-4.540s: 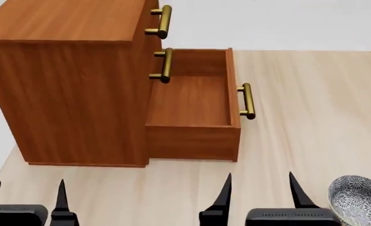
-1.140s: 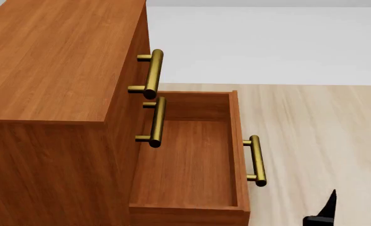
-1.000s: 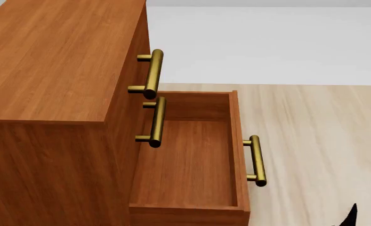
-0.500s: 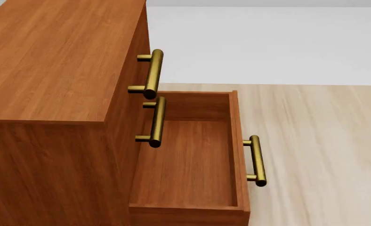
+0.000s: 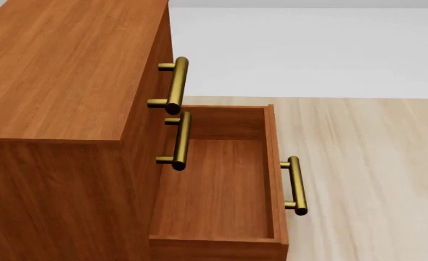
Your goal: Put the bowl in the bottom drawer of the cabinet.
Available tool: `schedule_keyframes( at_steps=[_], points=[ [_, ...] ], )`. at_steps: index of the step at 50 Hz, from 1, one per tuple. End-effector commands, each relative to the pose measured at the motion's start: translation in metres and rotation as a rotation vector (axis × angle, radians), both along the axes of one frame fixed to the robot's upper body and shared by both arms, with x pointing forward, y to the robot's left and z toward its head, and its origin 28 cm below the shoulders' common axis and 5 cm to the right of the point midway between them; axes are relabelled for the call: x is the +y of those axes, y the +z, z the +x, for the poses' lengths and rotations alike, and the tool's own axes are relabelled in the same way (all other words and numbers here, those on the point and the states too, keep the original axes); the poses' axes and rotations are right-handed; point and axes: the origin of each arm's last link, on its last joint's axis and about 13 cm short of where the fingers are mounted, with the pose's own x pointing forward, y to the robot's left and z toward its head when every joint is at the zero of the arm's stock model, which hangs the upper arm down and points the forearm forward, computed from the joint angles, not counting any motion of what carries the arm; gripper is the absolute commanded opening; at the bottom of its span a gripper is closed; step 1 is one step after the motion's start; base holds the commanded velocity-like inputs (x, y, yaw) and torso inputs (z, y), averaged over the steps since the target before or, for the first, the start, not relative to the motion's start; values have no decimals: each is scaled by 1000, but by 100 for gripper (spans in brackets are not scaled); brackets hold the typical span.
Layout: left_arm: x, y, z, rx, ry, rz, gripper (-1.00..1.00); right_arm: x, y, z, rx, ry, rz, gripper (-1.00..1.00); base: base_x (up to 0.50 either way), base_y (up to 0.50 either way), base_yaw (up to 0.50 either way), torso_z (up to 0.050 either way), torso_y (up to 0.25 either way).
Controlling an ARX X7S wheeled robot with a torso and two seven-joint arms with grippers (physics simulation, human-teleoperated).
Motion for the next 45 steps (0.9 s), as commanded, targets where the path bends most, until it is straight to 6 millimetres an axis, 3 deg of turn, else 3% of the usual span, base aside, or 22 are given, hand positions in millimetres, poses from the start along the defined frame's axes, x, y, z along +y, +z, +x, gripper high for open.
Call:
schedule_keyframes(
  at_steps=[1, 14, 45],
  points=[
    [-1, 1, -1, -15, -4, -25, 100, -7, -12, 8, 39, -21, 23, 100, 0, 0, 0, 0, 0],
    [0, -2, -1, -8, 1, -27, 100, -4, -10, 24, 122, 5, 37, 100, 0, 0, 0, 0, 0],
    [0, -5, 0, -2, 3, -26, 100, -10, -33, 48, 197, 27, 31, 100, 0, 0, 0, 0, 0]
  ],
)
